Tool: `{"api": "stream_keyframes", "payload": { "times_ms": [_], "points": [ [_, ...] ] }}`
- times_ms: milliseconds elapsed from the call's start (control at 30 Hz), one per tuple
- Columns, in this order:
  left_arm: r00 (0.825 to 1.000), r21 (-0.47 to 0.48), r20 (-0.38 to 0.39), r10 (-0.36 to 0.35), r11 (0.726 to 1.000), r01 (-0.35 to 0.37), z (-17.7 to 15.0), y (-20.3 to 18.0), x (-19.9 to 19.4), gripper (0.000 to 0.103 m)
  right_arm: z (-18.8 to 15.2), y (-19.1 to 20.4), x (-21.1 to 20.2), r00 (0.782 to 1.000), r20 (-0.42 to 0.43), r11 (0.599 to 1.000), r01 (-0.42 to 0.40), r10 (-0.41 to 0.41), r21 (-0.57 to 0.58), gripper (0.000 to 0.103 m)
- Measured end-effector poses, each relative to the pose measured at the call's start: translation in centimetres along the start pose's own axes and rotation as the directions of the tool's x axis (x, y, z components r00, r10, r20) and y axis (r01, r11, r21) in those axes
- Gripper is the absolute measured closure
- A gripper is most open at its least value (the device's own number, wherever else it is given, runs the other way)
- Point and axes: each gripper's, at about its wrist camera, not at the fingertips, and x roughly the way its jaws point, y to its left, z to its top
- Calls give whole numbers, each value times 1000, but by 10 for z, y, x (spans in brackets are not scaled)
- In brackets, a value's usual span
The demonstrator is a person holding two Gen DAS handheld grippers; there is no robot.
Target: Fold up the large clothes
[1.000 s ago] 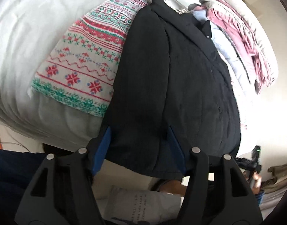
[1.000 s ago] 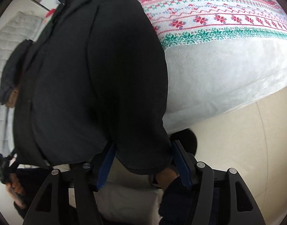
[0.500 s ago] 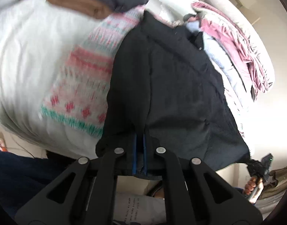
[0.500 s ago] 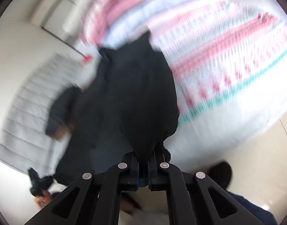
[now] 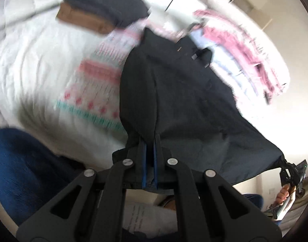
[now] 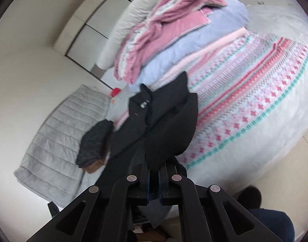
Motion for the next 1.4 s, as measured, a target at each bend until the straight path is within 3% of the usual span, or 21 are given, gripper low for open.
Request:
{"api": "stream_keyframes", "payload": {
  "times_ms": [67,267,300,400,433,667,800,1000,1100,1267,1400],
  "points": [
    [998,-30,-56,19,999,-21,-7,11,23,96,-9,-17,15,999,-45,998,31,-29,46,98],
    [994,-38,-106,5,999,-9,-18,21,43,92,-30,-52,19,997,-60,994,52,-47,93,98],
    [994,-54,-110,2,999,-8,-18,24,45,86,-30,-55,19,997,-59,993,52,-47,102,98],
    [993,-85,-114,-27,996,17,-22,35,45,51,-35,-61,19,998,-61,992,38,-31,116,98],
    [994,-92,-105,-31,996,21,-25,39,45,45,-37,-63,19,998,-62,992,33,-26,123,98],
    [981,-97,-192,32,994,-51,-38,50,81,43,-49,-71,25,996,-88,986,44,-30,163,98],
    [975,-122,-199,101,984,-127,-47,60,93,45,-52,-73,24,996,-87,984,43,-28,172,98],
    [981,-115,-180,72,989,-94,-50,61,102,45,-52,-70,32,996,-90,986,33,-18,162,98],
    [981,-98,-189,43,993,-62,-53,59,105,96,-52,-66,31,997,-77,987,-2,15,163,98],
    [988,-75,-146,59,995,-70,-51,50,76,98,-51,-57,22,998,-47,989,-33,40,143,98],
    [999,-53,-35,-12,999,11,-43,25,20,99,-50,-41,14,996,-13,988,-87,90,124,98]
  ]
}}
